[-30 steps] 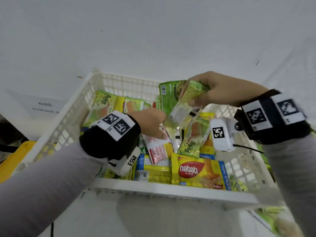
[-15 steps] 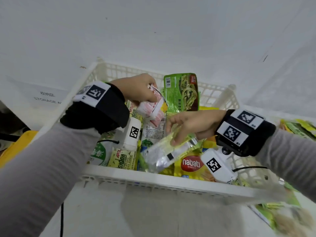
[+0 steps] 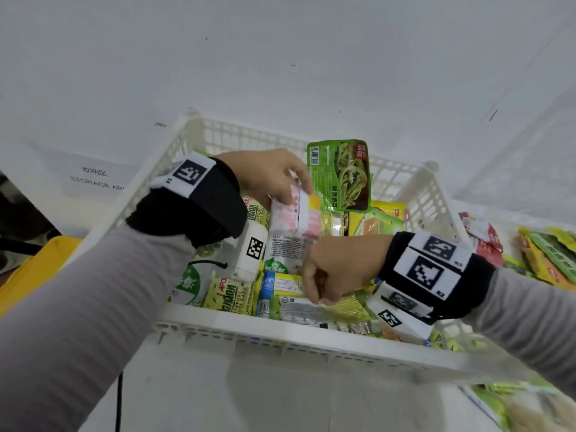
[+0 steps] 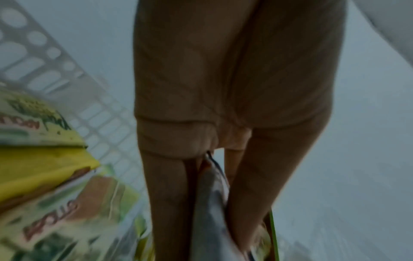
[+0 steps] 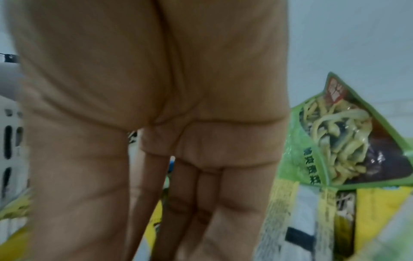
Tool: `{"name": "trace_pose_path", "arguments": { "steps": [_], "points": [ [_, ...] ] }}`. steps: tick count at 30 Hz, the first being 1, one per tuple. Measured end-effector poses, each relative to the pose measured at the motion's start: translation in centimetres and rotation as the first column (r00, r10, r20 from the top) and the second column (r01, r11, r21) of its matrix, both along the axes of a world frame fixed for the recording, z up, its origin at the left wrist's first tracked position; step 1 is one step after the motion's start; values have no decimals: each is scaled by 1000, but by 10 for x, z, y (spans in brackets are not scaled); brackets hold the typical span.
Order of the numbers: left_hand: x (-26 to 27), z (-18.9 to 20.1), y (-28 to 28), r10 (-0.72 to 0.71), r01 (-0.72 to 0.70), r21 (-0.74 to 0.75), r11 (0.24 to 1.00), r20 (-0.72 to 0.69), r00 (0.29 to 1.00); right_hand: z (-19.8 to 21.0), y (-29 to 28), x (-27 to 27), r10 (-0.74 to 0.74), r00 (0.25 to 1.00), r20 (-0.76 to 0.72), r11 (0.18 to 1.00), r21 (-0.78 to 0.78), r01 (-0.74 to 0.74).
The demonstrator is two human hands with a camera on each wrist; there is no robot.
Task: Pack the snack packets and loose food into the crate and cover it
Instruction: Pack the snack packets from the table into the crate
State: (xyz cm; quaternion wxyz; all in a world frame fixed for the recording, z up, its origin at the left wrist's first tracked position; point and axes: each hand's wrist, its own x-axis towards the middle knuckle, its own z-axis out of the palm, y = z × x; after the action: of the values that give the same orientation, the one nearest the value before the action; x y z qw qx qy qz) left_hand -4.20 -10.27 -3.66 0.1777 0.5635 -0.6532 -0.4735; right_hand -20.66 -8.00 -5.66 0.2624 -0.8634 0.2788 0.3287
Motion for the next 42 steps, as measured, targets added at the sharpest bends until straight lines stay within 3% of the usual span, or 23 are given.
{"name": "trace_pose_path", "arguments": {
  "steps": [3,5,7,8,10,11,12,15,17,21,23,26,28,29,31,34,37,39,40,42],
  "points": [
    [-16,-10,4,-145,140,45,989,127,981,12,-14,-9,-4,1000,21,999,54,3],
    [-25,-15,5,-154,157,2,988,213,965,31,-29,-21,-106,980,168,989,117,87],
    [-28,-17,4,-153,162,-20,987,223,963,48,-44,-35,-310,861,403,949,182,256],
    [-28,-17,5,-178,183,-4,983,213,961,52,-51,-40,-417,743,524,909,214,359],
    [-31,-19,9,-276,272,51,961,254,927,52,-67,-46,-538,440,719,786,240,570],
    [-33,-22,12,-328,317,86,945,312,892,48,-75,-46,-529,325,784,710,199,676],
    [-37,-24,15,-368,355,109,928,399,840,42,-82,-44,-500,256,827,616,132,777],
    [-44,-30,21,-373,461,51,886,669,643,19,-93,-39,-451,220,865,336,-64,940],
    [-49,-32,23,-382,517,25,855,704,599,8,-95,-41,-442,254,860,268,-144,953],
    [-65,-40,32,-408,599,85,796,806,429,-4,-97,-43,-507,379,774,368,-203,907],
    [-69,-43,34,-422,619,100,779,814,399,-6,-98,-41,-474,426,771,405,-238,883],
    [-70,-45,37,-444,646,122,753,819,363,0,-102,-38,-427,268,864,381,-96,919],
    [-72,-46,38,-454,657,150,739,832,320,4,-103,-33,-495,127,860,424,111,899],
    [-72,-46,38,-462,658,158,736,828,318,5,-100,-29,-564,91,821,447,212,869],
    [-68,-41,34,-490,624,164,764,776,397,0,-93,-22,-695,145,704,474,297,829],
    [-50,-22,21,-460,539,88,837,646,609,-9,-84,-14,-755,393,524,549,179,816],
    [-30,-14,10,-216,344,-181,921,497,841,-10,-76,-9,-733,517,442,597,55,800],
    [-28,-22,6,-21,225,-329,917,524,851,-9,-72,-6,-698,578,422,628,-27,778],
    [-29,-28,4,-3,235,-308,922,601,799,-9,-70,-5,-673,619,404,653,-67,754],
    [-33,-42,3,-123,292,-113,950,722,681,-6,-68,-7,-625,677,388,696,-118,709]
  ]
}}
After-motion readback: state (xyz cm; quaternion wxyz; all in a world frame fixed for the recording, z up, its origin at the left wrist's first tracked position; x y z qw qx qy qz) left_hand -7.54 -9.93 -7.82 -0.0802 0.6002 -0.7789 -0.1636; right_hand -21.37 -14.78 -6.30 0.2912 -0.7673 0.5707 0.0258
